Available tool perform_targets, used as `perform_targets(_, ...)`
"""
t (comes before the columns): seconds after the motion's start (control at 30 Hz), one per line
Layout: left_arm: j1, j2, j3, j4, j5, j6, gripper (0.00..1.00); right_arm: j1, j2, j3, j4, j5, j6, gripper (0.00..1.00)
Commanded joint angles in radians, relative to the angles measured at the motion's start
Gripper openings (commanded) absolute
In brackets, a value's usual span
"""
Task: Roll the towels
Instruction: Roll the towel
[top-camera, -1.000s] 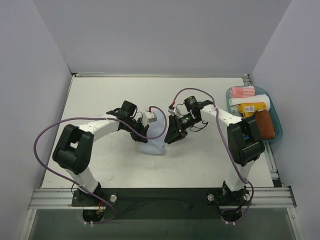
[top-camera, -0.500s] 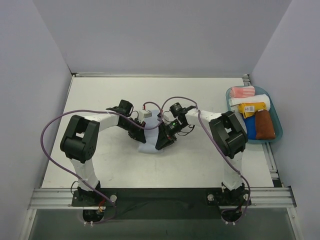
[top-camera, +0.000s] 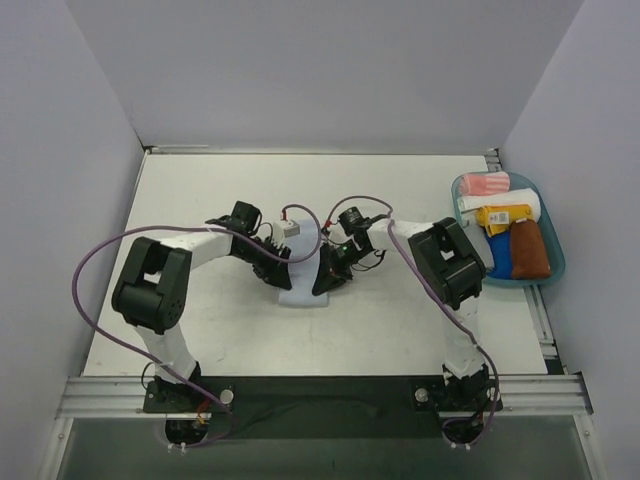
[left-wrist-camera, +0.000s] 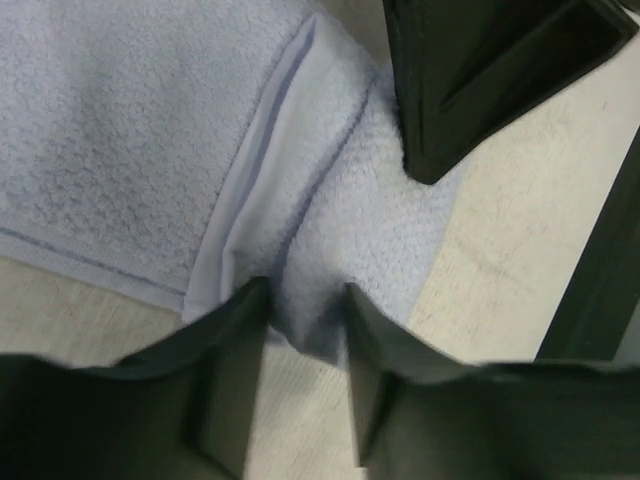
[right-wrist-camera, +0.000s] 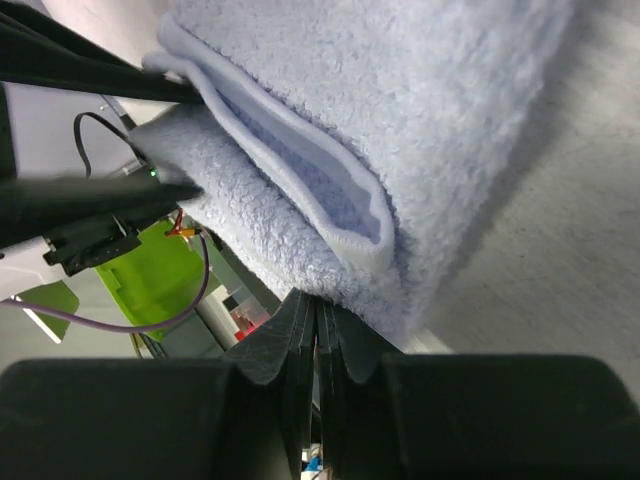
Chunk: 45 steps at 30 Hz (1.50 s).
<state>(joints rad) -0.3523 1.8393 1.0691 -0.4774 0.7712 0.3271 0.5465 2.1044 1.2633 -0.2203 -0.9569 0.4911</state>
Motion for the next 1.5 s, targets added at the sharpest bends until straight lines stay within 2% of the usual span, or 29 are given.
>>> perform_targets(0.0, 0.012, -0.17, -0.032, 0.016, -0.026, 0.059, 0.54, 0.012, 0.031, 0.025, -0.091, 0.148, -0.04, 0.04)
perform_targets(0.1, -0.02, -0.294, -0.055, 0.019, -0.098, 0.165, 0.65, 0.02, 0.034, 0.03, -0.122, 0.178, -0.059, 0.04)
perform_targets(0.13, -0.039, -0.322, -0.063, 0.016, -0.168, 0.194, 0.66, 0.021, 0.037, 0.039, -0.129, 0.184, -0.066, 0.04)
perform_targets(0.23, -0.183, -0.403, -0.107, 0.008, -0.307, 0.315, 0.68, 0.024, 0.045, 0.056, -0.155, 0.195, -0.074, 0.05)
perform_targets(0.27, -0.226, -0.41, -0.118, 0.007, -0.405, 0.34, 0.68, 0.024, 0.046, 0.059, -0.157, 0.196, -0.074, 0.06)
perform_targets(0.3, -0.3, -0.411, -0.133, 0.005, -0.443, 0.375, 0.68, 0.024, 0.048, 0.062, -0.16, 0.192, -0.072, 0.06)
perform_targets(0.5, -0.468, -0.336, -0.149, 0.048, -0.634, 0.449, 0.67, 0.02, 0.069, 0.08, -0.171, 0.155, -0.072, 0.08)
perform_targets(0.77, -0.514, -0.232, -0.207, 0.14, -0.743, 0.497, 0.66, -0.008, 0.104, 0.091, -0.174, 0.106, -0.062, 0.11)
perform_targets(0.83, -0.516, -0.195, -0.213, 0.158, -0.763, 0.504, 0.62, -0.007, 0.109, 0.093, -0.174, 0.093, -0.059, 0.13)
perform_targets(0.87, -0.516, -0.183, -0.215, 0.158, -0.763, 0.506, 0.59, -0.008, 0.109, 0.093, -0.172, 0.087, -0.059, 0.13)
perform_targets(0.9, -0.514, -0.166, -0.216, 0.158, -0.763, 0.506, 0.47, -0.008, 0.109, 0.091, -0.174, 0.086, -0.06, 0.14)
perform_targets(1.0, -0.508, -0.157, -0.206, 0.126, -0.721, 0.503, 0.22, -0.016, 0.091, 0.09, -0.172, 0.072, -0.071, 0.17)
perform_targets(1.03, -0.504, -0.155, -0.193, 0.062, -0.69, 0.504, 0.12, -0.02, 0.077, 0.093, -0.172, 0.06, -0.074, 0.21)
perform_targets(1.1, -0.476, -0.144, -0.146, -0.056, -0.561, 0.506, 0.01, -0.048, 0.057, 0.096, -0.177, 0.053, -0.098, 0.22)
perform_targets(1.17, -0.449, -0.127, -0.112, -0.127, -0.428, 0.5, 0.0, -0.077, 0.002, 0.091, -0.192, 0.069, -0.149, 0.22)
perform_targets(1.23, -0.413, -0.112, -0.068, -0.213, -0.359, 0.487, 0.0, -0.123, -0.067, 0.091, -0.217, 0.105, -0.198, 0.19)
perform_targets(1.27, -0.401, -0.091, -0.055, -0.242, -0.33, 0.484, 0.0, -0.135, -0.093, 0.103, -0.262, 0.127, -0.274, 0.19)
perform_targets(1.4, -0.338, -0.025, 0.028, -0.401, -0.152, 0.484, 0.0, -0.181, -0.269, 0.081, -0.306, 0.269, -0.429, 0.2)
perform_targets(1.47, -0.306, 0.029, 0.083, -0.441, -0.112, 0.481, 0.0, -0.2, -0.378, 0.068, -0.316, 0.349, -0.474, 0.22)
